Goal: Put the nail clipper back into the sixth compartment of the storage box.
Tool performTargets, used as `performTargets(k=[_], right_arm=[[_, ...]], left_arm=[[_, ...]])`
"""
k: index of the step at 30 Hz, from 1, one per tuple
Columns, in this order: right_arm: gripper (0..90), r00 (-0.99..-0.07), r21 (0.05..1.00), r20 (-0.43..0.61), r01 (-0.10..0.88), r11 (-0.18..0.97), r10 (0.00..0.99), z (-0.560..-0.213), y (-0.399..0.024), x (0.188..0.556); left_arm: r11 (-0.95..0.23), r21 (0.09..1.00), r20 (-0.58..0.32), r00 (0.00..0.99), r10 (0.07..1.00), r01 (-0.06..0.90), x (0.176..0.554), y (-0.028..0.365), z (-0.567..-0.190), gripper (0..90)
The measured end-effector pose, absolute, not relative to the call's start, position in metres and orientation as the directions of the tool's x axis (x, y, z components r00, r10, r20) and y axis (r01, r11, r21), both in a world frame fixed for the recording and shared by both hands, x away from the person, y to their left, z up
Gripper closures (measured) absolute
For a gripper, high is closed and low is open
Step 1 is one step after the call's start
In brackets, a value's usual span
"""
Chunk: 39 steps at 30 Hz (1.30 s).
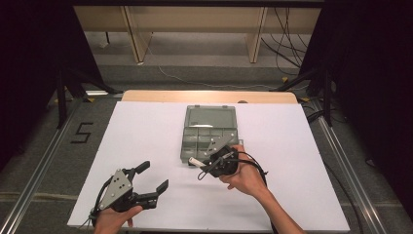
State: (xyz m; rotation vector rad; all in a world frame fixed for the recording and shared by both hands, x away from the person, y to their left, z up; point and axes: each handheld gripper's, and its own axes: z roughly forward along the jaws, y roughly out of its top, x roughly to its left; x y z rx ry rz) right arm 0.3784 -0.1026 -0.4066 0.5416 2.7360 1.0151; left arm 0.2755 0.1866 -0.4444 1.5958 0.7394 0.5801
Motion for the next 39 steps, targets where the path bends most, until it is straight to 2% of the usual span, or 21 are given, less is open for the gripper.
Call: performTargets(k=[13, 39], right_arm=[[77.4, -0.875, 0.7, -0.058, 0.308, 0.644, 0.481, -0.398, -0.108, 0.398], [77.4, -0.827, 0.675, -0.019, 0.403, 0.618, 0.561, -0.408, -0.095, 0.433]], left_arm=[[-0.071, 0.988, -0.039, 0.666, 0.745, 0.136, 0.275, 0.188, -0.444, 15.9], [-0.069, 0.989, -0.039, 0.668, 0.743, 0.134, 0.275, 0.188, -0.443, 16.0]])
